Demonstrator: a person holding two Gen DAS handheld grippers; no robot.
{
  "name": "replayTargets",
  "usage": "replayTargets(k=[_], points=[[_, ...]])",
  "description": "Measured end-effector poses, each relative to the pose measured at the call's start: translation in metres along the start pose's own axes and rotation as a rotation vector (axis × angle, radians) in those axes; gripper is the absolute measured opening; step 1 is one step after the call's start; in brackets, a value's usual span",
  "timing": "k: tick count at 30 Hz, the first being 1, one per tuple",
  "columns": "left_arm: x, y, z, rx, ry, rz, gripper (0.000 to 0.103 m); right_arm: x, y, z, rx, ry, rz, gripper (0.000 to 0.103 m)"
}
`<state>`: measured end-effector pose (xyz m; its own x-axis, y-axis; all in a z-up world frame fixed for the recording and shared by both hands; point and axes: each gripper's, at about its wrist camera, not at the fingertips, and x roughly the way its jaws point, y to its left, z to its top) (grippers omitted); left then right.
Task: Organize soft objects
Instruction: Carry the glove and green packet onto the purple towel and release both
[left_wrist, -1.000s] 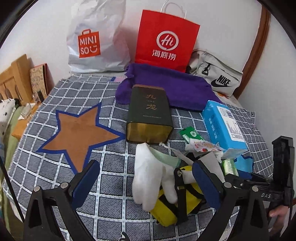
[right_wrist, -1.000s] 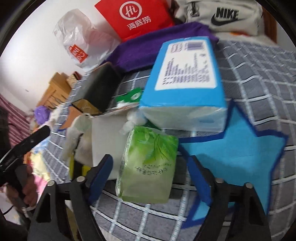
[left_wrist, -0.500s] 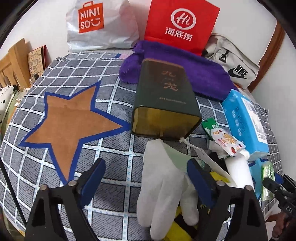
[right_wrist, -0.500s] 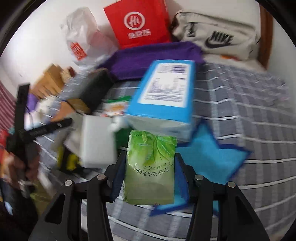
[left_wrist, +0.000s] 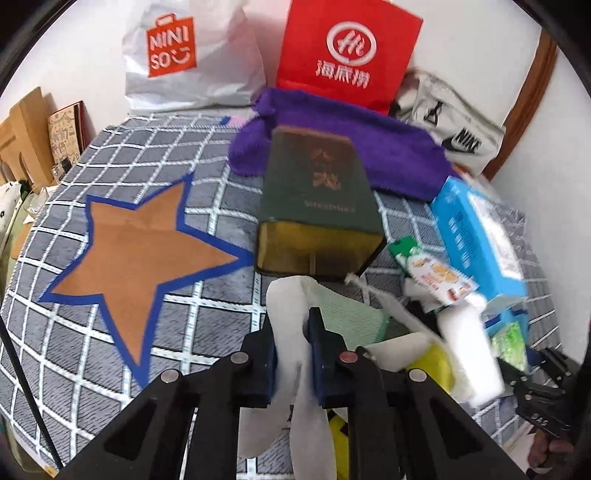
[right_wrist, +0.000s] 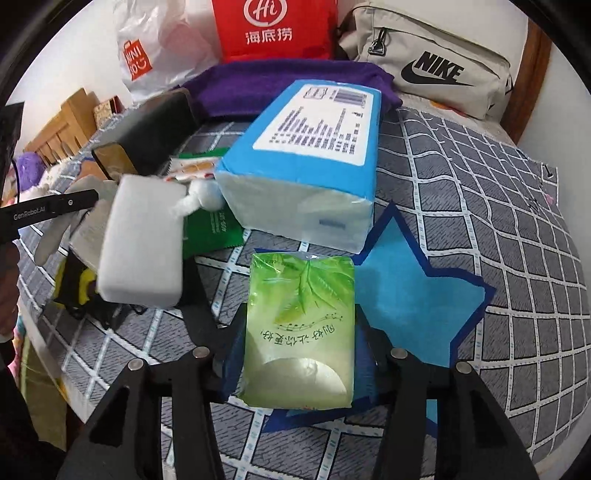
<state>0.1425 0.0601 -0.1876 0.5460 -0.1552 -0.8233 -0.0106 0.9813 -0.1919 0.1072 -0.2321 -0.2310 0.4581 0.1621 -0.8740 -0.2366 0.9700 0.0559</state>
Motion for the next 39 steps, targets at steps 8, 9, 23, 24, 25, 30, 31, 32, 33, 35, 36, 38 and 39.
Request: replayTargets(k=[8, 9, 23, 24, 25, 30, 31, 32, 33, 35, 36, 38, 39], points=[[-0.054, 0.015, 0.011, -0.041, -0.125, 0.037, 0.015, -0.030, 0.001, 0.006, 0.013, -0.061, 0.003, 0.051], [-0.059, 0.018, 0.012, -0.041, -0.134, 0.045, 0.015, -0.034, -0.001, 0.007, 0.022, -0.068, 0.000, 0.051], [-0.103, 0.000, 0.041, 0.009, -0.208, 0.044, 0.015, -0.082, -0.013, 0.048, 0.085, -0.162, 0.069, 0.051], [-0.106, 0.000, 0.043, 0.012, -0.215, 0.046, 0.015, -0.084, -0.013, 0.052, 0.082, -0.168, 0.068, 0.051], [-0.108, 0.000, 0.049, 0.016, -0.219, 0.056, 0.015, -0.086, -0.014, 0.059, 0.082, -0.175, 0.070, 0.051], [-0.113, -0.005, 0.071, 0.037, -0.231, 0.091, 0.015, -0.088, -0.015, 0.088, 0.078, -0.194, 0.092, 0.051], [-0.113, -0.007, 0.076, 0.040, -0.233, 0.102, 0.015, -0.087, -0.015, 0.094, 0.074, -0.197, 0.093, 0.051], [-0.112, -0.009, 0.081, 0.040, -0.234, 0.110, 0.015, -0.086, -0.015, 0.099, 0.070, -0.199, 0.094, 0.051], [-0.112, -0.010, 0.084, 0.041, -0.236, 0.113, 0.015, -0.085, -0.016, 0.105, 0.066, -0.201, 0.094, 0.051], [-0.110, -0.013, 0.094, 0.046, -0.240, 0.122, 0.015, -0.083, -0.016, 0.114, 0.061, -0.204, 0.093, 0.051], [-0.108, -0.015, 0.098, 0.049, -0.241, 0.125, 0.015, -0.081, -0.017, 0.121, 0.058, -0.206, 0.091, 0.051], [-0.104, -0.018, 0.108, 0.056, -0.247, 0.135, 0.015, -0.078, -0.018, 0.130, 0.056, -0.211, 0.093, 0.051], [-0.102, -0.020, 0.112, 0.060, -0.250, 0.139, 0.015, -0.075, -0.020, 0.137, 0.057, -0.211, 0.094, 0.051]])
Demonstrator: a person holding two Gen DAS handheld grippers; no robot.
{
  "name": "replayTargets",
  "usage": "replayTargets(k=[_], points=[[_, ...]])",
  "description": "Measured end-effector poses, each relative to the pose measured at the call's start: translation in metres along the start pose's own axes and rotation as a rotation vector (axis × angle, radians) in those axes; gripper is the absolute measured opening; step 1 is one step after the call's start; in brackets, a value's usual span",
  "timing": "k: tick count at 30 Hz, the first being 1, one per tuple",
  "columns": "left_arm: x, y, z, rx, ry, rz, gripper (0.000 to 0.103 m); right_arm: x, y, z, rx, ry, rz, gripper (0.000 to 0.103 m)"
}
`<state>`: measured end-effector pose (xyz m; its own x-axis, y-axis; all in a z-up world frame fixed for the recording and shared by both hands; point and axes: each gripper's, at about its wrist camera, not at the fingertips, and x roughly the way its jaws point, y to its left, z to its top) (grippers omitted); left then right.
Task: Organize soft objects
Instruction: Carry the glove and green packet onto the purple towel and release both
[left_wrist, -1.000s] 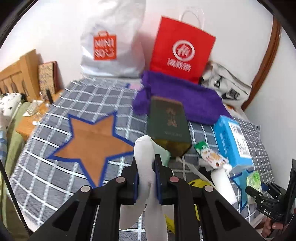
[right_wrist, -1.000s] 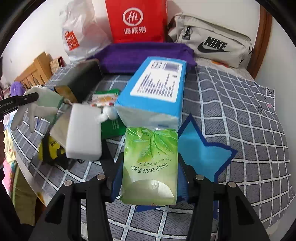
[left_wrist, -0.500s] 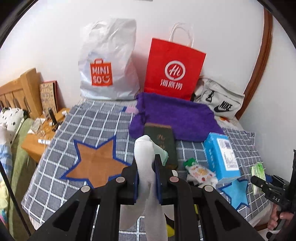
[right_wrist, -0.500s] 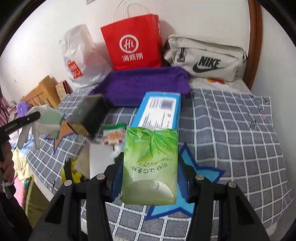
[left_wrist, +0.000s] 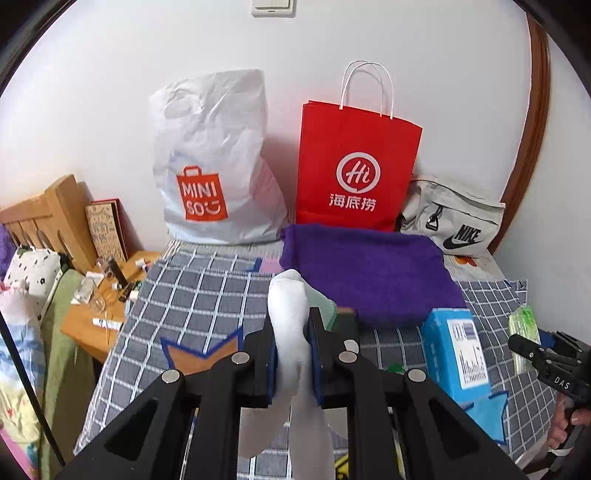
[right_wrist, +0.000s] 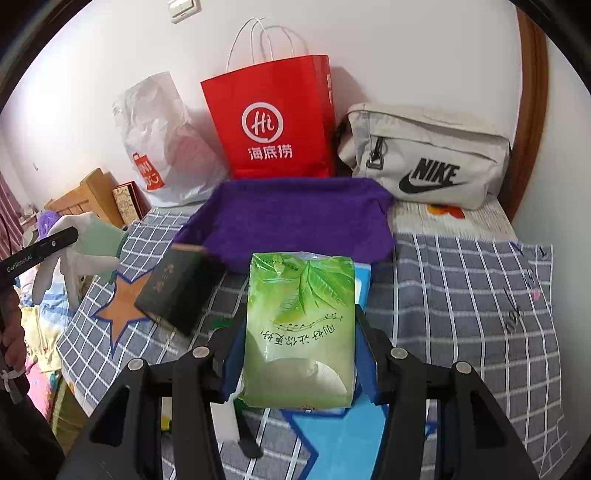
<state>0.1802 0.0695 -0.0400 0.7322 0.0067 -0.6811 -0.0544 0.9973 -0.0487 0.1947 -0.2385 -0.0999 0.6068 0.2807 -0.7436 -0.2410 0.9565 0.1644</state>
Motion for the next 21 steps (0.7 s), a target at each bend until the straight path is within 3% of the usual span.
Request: replayTargets(k=[9, 21], points=[[0.046, -0.012, 0.036, 0.015, -0.002, 0.004, 0.015, 0.041, -0.013, 0.043, -0.002, 0.001, -0.020, 0.051], [0.142, -0.033, 0.063, 0.045, 0.074, -0.035, 0.015, 0.124, -0.031, 0.083, -0.012, 0.043, -0.037, 0.051]])
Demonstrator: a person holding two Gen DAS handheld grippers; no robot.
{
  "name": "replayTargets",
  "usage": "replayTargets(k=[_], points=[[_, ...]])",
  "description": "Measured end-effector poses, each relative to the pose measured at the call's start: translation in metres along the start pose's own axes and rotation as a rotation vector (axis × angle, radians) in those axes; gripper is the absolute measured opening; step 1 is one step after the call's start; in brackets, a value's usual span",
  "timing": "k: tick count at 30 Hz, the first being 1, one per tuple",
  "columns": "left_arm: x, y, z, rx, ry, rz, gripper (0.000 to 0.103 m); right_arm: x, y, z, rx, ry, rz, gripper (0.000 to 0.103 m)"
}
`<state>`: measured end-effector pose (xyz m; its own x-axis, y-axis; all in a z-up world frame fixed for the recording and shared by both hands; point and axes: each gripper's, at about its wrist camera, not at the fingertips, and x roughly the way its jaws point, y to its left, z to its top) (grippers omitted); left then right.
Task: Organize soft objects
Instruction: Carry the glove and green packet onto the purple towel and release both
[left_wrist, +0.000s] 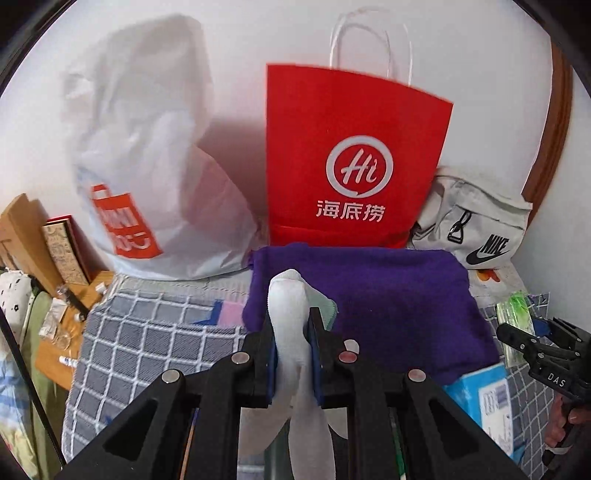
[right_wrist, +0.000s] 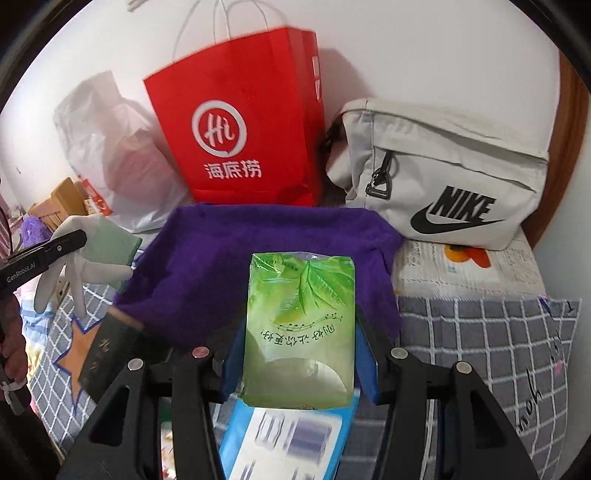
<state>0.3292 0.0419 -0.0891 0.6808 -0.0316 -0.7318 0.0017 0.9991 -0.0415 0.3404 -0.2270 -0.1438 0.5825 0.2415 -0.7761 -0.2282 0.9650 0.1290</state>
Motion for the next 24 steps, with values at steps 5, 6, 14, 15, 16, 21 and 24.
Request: replayTargets(k=[5, 6, 14, 15, 16, 21, 24], points=[[0.033, -0.004, 0.010, 0.015, 0.029, 0.000, 0.015, 0.035, -0.004, 0.012, -0.013, 0.045, -0.002, 0.051], [0.038, -0.005, 0.012, 0.015, 0.032, 0.001, 0.015, 0.040, -0.005, 0.013, -0.017, 0.051, -0.003, 0.051], [0.079, 0.004, 0.023, -0.030, 0.078, -0.056, 0.015, 0.082, -0.014, 0.022, -0.060, 0.130, -0.028, 0.051], [0.086, 0.006, 0.023, -0.040, 0.098, -0.061, 0.015, 0.088, -0.015, 0.023, -0.067, 0.143, -0.033, 0.051], [0.091, 0.007, 0.023, -0.044, 0.109, -0.068, 0.015, 0.092, -0.016, 0.023, -0.075, 0.153, -0.036, 0.051], [0.107, 0.008, 0.027, -0.073, 0.131, -0.112, 0.015, 0.107, -0.027, 0.024, -0.078, 0.176, -0.050, 0.051], [0.115, 0.005, 0.030, -0.066, 0.136, -0.115, 0.015, 0.116, -0.033, 0.024, -0.071, 0.205, -0.046, 0.051]])
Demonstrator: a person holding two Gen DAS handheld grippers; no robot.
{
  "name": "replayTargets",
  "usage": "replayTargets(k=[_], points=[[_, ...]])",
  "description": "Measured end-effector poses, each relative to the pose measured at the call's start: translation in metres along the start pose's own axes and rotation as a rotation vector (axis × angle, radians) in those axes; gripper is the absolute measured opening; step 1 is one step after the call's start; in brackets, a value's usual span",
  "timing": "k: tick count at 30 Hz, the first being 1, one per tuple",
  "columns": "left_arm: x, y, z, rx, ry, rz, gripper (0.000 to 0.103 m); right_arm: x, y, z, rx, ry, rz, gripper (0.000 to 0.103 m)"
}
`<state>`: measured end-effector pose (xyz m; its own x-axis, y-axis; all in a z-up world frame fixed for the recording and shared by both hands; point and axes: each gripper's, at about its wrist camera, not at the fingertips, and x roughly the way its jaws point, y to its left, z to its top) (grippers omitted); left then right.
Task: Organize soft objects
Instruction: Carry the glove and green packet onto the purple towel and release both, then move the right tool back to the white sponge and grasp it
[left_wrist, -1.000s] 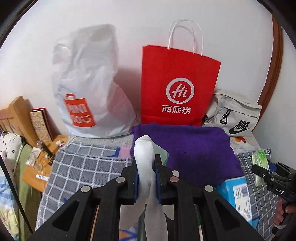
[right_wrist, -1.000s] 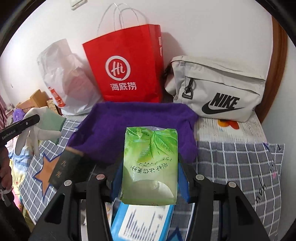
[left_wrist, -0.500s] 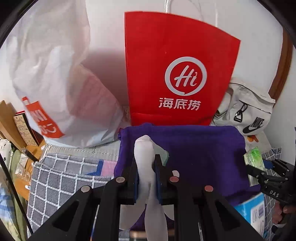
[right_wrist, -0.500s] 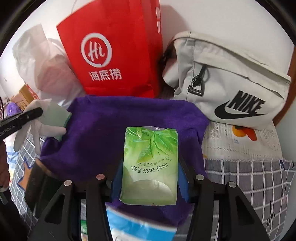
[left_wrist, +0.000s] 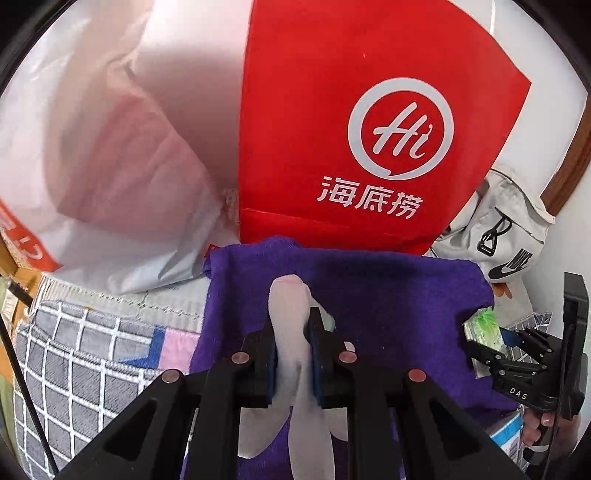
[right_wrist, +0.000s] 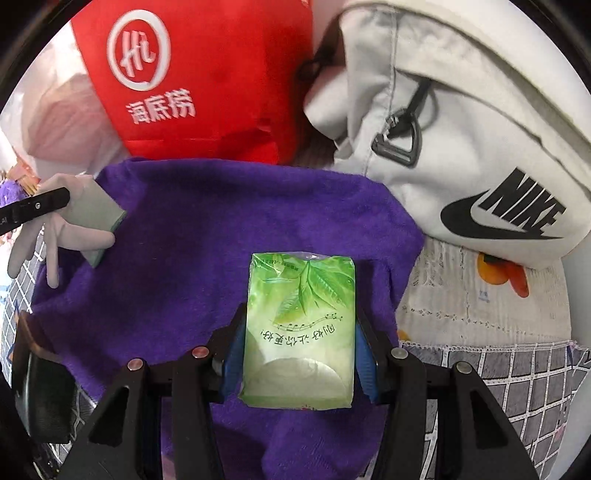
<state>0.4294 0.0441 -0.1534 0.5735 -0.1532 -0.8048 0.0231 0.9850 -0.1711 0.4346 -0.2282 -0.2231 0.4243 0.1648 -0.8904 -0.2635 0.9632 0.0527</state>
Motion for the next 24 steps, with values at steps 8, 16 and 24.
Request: replayTargets(k=[8, 16, 24], points=[[0.019, -0.001, 0.007, -0.001, 0.033, -0.019, 0.017, 0.008, 0.006, 0.003, -0.044, 0.027, 0.021, 0.052], [0.013, 0.005, 0.004, -0.002, 0.048, 0.028, 0.065, -0.001, 0.012, 0.004, -0.047, -0.007, 0.025, 0.076], [-0.032, 0.000, -0.002, 0.018, -0.002, 0.020, 0.069, -0.054, 0.013, -0.006, -0.019, -0.108, 0.023, 0.080]])
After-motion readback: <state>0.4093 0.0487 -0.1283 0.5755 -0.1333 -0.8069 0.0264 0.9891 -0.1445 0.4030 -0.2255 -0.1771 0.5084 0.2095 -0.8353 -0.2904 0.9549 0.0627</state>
